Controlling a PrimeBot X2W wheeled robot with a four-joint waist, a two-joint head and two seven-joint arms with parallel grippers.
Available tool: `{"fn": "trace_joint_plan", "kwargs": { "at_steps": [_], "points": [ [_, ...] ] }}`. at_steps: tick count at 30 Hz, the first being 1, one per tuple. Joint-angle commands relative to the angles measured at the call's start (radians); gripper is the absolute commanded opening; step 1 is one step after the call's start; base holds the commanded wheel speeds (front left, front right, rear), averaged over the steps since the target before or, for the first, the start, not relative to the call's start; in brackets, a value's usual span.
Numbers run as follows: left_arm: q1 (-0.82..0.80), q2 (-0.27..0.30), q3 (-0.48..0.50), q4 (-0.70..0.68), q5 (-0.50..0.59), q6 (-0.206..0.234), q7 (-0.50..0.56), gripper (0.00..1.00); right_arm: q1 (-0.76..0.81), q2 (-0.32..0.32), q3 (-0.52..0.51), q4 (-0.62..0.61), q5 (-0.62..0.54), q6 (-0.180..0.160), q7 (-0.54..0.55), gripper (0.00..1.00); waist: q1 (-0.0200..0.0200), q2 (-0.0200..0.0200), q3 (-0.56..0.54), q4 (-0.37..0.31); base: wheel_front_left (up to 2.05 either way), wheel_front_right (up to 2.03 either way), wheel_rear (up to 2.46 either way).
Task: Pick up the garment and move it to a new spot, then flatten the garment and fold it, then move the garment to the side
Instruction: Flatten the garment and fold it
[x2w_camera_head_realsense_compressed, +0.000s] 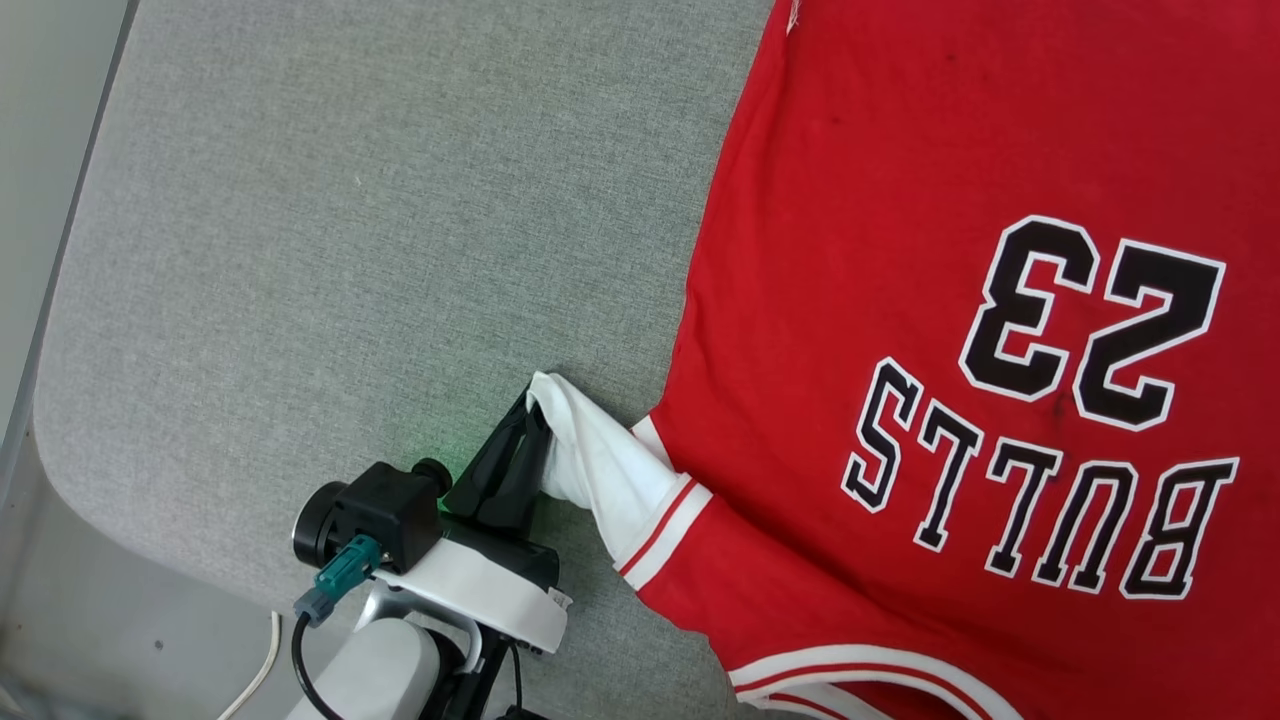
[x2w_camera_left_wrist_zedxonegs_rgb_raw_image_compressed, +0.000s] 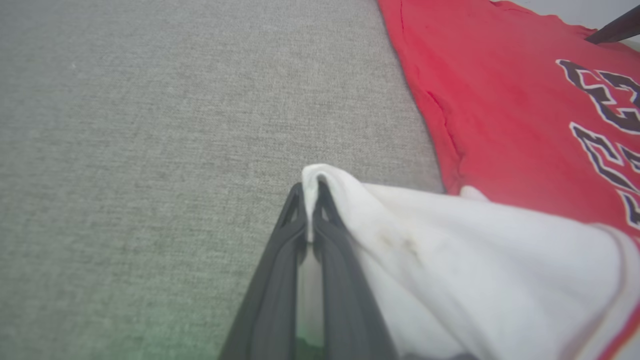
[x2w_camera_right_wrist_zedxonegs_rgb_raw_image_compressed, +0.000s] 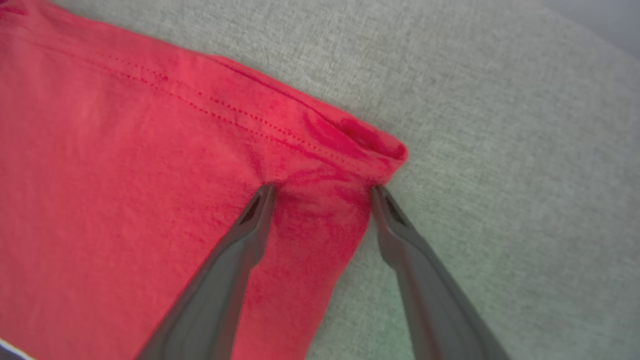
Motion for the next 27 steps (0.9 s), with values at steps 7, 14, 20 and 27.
{"fn": "trace_joint_plan", "kwargs": {
  "at_steps": [7, 14, 20, 27],
  "points": [
    [-0.003, -0.027, 0.040, 0.026, 0.028, -0.028, -0.001, 0.00, 0.086, 0.018, -0.018, -0.022, -0.004, 0.000, 0.009, 0.00, 0.0001, 0.0000, 0.005, -0.009, 0.00, 0.00, 0.00],
    [0.016, -0.029, 0.063, 0.053, 0.048, -0.044, -0.001, 0.00, 0.035, 0.030, -0.017, -0.059, -0.006, 0.000, -0.110, 0.00, 0.0001, 0.0000, -0.049, -0.037, 0.00, 0.00, 0.00],
    [0.053, -0.012, 0.081, 0.067, 0.056, -0.040, -0.002, 0.00, 0.051, -0.002, 0.047, -0.079, 0.034, 0.000, -0.211, 0.00, 0.0001, 0.0000, -0.140, -0.083, 0.00, 0.00, 0.00],
    [0.097, 0.014, 0.090, 0.076, 0.051, -0.029, 0.001, 0.00, 0.158, -0.092, 0.116, -0.132, 0.122, 0.000, -0.296, 0.00, 0.0001, 0.0000, -0.239, -0.133, 0.00, 0.00, 0.00]
  ]
}}
